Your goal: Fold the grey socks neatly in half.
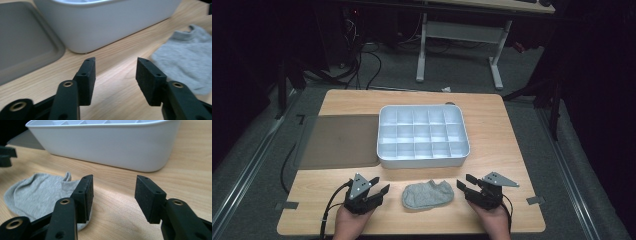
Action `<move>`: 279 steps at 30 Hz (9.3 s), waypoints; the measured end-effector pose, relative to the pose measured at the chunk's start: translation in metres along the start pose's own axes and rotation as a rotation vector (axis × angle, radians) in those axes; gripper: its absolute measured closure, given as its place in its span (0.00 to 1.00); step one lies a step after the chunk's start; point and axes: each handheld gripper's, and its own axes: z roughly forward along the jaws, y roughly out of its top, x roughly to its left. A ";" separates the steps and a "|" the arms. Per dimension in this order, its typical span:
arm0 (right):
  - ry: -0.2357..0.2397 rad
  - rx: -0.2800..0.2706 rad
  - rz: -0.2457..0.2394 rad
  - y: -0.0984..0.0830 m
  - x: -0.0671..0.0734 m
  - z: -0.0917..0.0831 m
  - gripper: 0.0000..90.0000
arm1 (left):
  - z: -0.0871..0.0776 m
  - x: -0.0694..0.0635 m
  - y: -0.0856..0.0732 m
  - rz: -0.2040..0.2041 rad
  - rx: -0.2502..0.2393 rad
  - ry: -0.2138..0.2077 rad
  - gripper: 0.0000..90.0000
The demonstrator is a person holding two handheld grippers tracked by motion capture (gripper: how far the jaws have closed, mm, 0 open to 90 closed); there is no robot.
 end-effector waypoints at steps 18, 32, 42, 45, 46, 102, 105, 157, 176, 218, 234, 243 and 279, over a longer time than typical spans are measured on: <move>-0.032 0.017 -0.067 -0.009 0.000 -0.007 0.52 | 0.003 0.003 0.001 -0.050 0.019 0.006 0.48; -0.045 0.009 -0.079 -0.009 0.006 -0.007 0.49 | 0.004 -0.002 0.002 -0.047 0.029 0.003 0.48; 0.012 0.047 -0.116 -0.008 0.019 -0.002 0.48 | 0.007 -0.018 0.006 -0.013 0.030 -0.034 0.48; 0.034 0.063 -0.108 -0.007 0.022 0.001 0.49 | 0.007 -0.029 0.008 0.007 0.029 -0.066 0.48; 0.039 0.069 -0.104 -0.007 0.023 0.001 0.50 | 0.008 -0.033 0.009 0.014 0.026 -0.078 0.49; 0.101 0.192 -0.100 -0.010 0.050 0.021 0.95 | 0.073 -0.104 0.033 0.074 0.173 -0.195 0.83; 0.110 0.177 -0.086 -0.009 0.048 0.019 0.95 | 0.078 -0.109 0.029 0.112 0.199 -0.172 0.86; -0.041 0.135 -0.192 0.021 0.084 0.018 0.93 | 0.039 -0.047 0.004 -0.132 0.068 -0.215 0.91; 0.033 0.171 -0.230 0.019 0.114 0.053 0.94 | 0.031 -0.055 0.007 -0.068 0.079 -0.256 0.77; 0.136 0.176 -0.276 0.005 0.128 0.045 0.76 | 0.008 -0.051 0.016 -0.025 0.030 -0.166 0.86; 0.110 0.161 -0.300 0.001 0.133 0.054 0.97 | 0.028 -0.058 0.001 0.021 0.142 -0.169 0.95; 0.135 0.145 -0.342 0.005 0.143 0.049 0.97 | 0.029 -0.059 0.001 0.025 0.152 -0.172 0.95; 0.139 0.148 -0.290 0.014 0.119 0.061 0.89 | 0.041 -0.050 0.010 -0.013 0.085 -0.159 1.00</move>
